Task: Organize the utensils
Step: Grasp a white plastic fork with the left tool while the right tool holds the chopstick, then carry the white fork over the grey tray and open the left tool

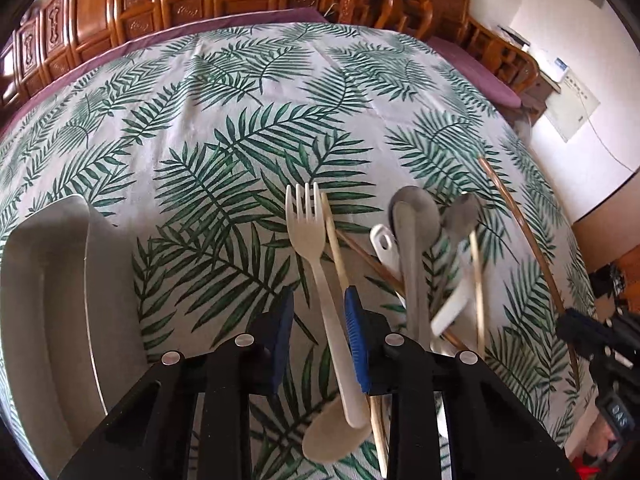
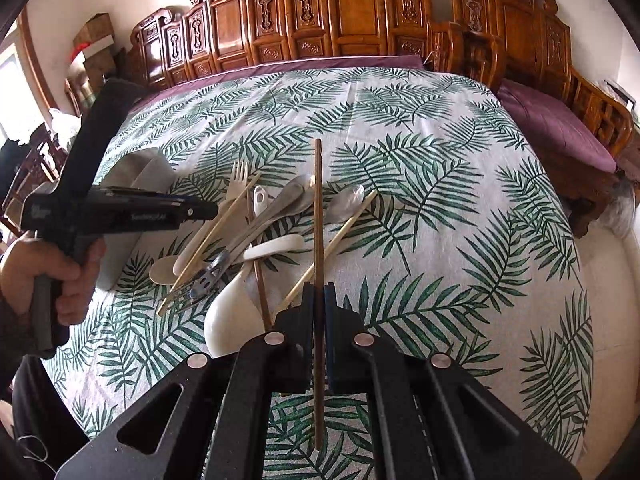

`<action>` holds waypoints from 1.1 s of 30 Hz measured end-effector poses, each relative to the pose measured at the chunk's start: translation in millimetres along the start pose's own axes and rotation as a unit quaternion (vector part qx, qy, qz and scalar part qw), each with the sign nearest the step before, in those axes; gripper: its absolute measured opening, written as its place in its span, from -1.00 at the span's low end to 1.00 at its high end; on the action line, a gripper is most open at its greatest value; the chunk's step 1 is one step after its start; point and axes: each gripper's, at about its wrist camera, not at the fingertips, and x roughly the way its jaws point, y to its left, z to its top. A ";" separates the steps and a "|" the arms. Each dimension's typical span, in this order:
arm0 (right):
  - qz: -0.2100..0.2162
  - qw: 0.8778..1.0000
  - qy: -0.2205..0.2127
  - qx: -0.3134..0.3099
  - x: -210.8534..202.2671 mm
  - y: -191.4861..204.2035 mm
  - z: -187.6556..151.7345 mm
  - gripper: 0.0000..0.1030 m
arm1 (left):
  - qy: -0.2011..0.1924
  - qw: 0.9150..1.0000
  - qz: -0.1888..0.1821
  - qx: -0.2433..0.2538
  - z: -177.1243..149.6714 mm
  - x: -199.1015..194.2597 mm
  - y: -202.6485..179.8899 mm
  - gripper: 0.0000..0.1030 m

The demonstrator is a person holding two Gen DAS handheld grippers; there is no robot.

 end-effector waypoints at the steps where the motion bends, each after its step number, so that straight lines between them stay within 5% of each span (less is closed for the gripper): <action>1: -0.001 1.000 0.001 0.000 0.5 -0.7 -0.8 -0.89 | 0.002 1.000 0.003 -0.002 1.0 2.3 0.6 -0.59; 20: -0.005 1.000 0.000 0.010 0.3 -8.1 -1.7 -0.89 | 0.011 1.000 0.019 0.001 5.7 14.9 -8.9 -0.64; 22: -0.005 1.000 0.001 0.010 0.7 -7.8 -2.0 -0.89 | 0.009 1.000 0.022 0.002 4.6 14.2 -8.6 -0.87; 33: -0.008 1.000 -0.001 0.001 -3.3 8.1 1.2 -0.89 | -0.043 0.998 0.033 0.026 -1.6 -43.2 -4.7 -0.88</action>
